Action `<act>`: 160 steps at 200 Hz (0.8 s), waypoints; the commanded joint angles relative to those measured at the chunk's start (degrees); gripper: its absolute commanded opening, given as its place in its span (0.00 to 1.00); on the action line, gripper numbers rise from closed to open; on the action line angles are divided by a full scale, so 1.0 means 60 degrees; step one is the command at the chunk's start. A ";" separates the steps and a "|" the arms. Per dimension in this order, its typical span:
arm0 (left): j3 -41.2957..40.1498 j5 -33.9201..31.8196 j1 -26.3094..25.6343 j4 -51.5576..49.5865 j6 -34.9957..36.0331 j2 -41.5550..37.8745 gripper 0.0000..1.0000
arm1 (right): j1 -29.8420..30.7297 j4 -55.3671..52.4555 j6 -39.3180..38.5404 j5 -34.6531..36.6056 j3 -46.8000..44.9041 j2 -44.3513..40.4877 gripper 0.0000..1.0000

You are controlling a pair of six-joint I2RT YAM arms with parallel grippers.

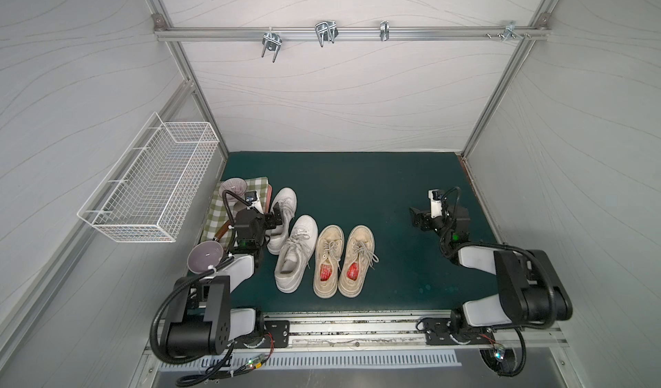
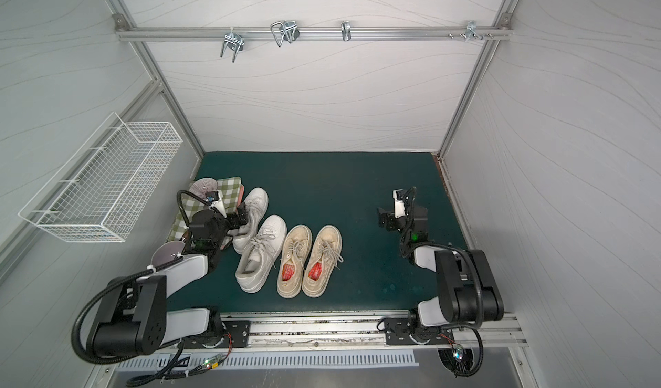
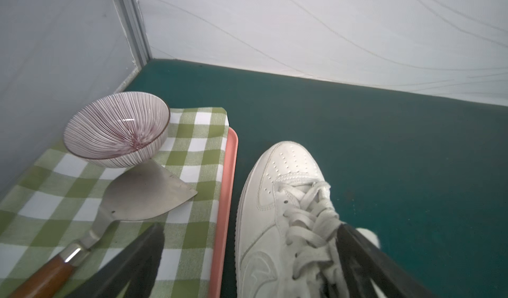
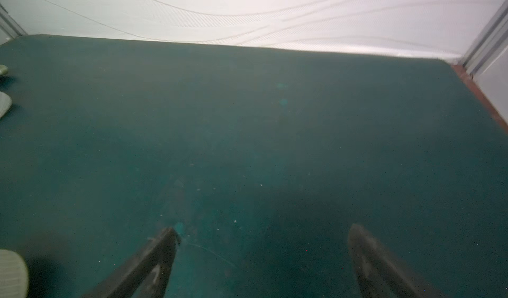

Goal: Remove the insole from the shoe
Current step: Move the shoe to the center of the board.

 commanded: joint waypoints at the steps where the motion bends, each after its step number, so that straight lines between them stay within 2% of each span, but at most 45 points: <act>1: 0.0292 -0.1015 -0.0323 -0.1261 -0.0133 -0.0955 1.00 | 0.0533 -0.0859 -0.0633 0.0706 0.0069 -0.1110 0.99; 28: 0.1253 -0.2321 -0.0498 -0.3668 -0.1321 -0.2071 1.00 | 0.0742 -0.2054 0.0264 0.0865 0.0495 -0.2399 0.99; 45: 0.1918 -0.3155 -0.0541 -0.5141 -0.2880 -0.2625 1.00 | 0.0865 -0.3272 0.1027 0.1100 0.1025 -0.3153 0.99; 62: 0.2874 -0.3627 -0.0521 -0.7154 -0.4273 -0.2977 1.00 | 0.0856 -0.4839 0.2377 0.1725 0.1811 -0.3752 0.99; 80: 0.3683 -0.2919 -0.0530 -0.8524 -0.4855 -0.3292 1.00 | 0.0837 -0.6693 0.3528 0.2030 0.2777 -0.4118 0.99; 98: 0.4195 -0.2544 -0.0528 -1.0036 -0.6106 -0.3722 0.99 | 0.0628 -0.8622 0.5096 0.2096 0.3692 -0.4266 0.99; 113: 0.4136 -0.1580 -0.0407 -1.0323 -0.6124 -0.4213 0.99 | 0.0131 -1.0104 0.6289 0.1672 0.4183 -0.4243 0.99; 132: 0.4023 -0.0125 -0.0330 -1.0337 -0.5582 -0.4741 0.99 | -0.0800 -1.0731 0.6311 -0.0461 0.4282 -0.4166 0.99; 149: 0.4325 0.0301 -0.0362 -1.1142 -0.5355 -0.4780 0.99 | -0.0927 -1.1207 0.5861 -0.1139 0.4271 -0.4246 0.99; 160: 0.4622 0.0382 -0.0386 -1.1821 -0.5218 -0.4594 0.99 | -0.0737 -1.1322 0.5594 -0.1126 0.4198 -0.4471 0.99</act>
